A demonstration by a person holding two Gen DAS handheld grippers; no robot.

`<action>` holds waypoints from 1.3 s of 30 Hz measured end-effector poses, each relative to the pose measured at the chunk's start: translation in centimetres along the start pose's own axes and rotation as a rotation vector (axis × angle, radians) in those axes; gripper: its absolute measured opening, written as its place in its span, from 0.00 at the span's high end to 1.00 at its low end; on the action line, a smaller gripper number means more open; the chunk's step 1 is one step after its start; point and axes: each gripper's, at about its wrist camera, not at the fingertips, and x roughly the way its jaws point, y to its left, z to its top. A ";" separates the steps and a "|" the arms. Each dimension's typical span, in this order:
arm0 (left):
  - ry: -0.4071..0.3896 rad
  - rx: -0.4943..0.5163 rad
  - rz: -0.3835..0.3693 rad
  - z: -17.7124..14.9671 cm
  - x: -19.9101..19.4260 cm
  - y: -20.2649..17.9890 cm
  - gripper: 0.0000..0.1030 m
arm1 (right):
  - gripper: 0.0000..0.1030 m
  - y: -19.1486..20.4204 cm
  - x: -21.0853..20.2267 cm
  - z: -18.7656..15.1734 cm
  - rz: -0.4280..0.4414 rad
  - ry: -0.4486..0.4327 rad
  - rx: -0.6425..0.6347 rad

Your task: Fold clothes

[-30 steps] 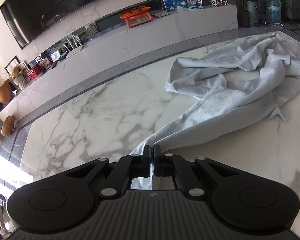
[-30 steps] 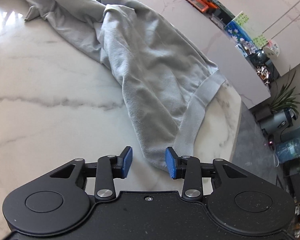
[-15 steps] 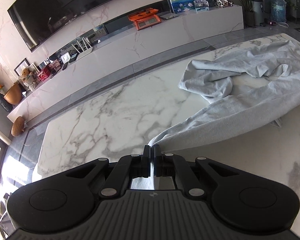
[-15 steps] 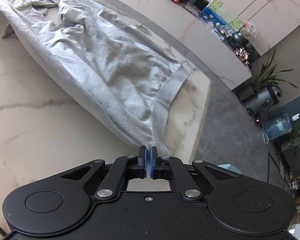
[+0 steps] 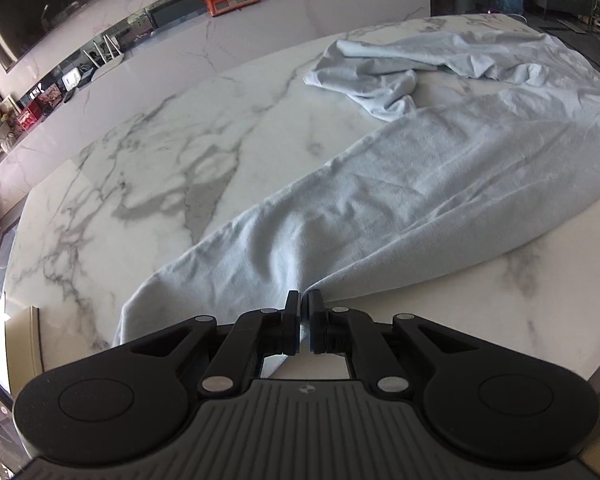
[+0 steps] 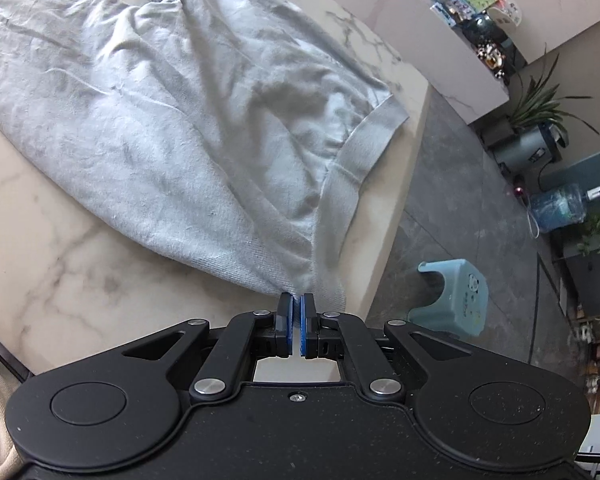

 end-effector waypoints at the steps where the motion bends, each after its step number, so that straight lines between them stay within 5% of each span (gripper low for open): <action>1: 0.009 -0.001 -0.003 -0.2 0.0 0.0 0.91 | 0.98 0.1 -0.1 0.0 0.007 -0.001 0.000; 7: -0.048 -0.113 -0.014 -0.1 -2.1 2.5 0.67 | 0.74 -0.2 -2.9 0.5 0.099 -0.116 0.070; 14: 0.092 -0.344 0.070 0.6 0.0 7.7 0.69 | 0.74 -0.3 -2.5 3.7 0.082 -0.200 0.301; 21: 0.196 -0.407 0.116 -1.1 2.8 8.1 0.70 | 0.74 2.4 -1.6 4.6 0.144 -0.279 0.418; 30: 0.100 -0.386 0.201 0.8 1.2 8.9 0.66 | 0.74 5.5 -0.7 5.0 0.170 -0.309 0.397; 39: 0.285 -0.410 0.277 1.6 2.8 11.6 0.63 | 0.71 6.3 0.0 5.4 0.170 -0.306 0.372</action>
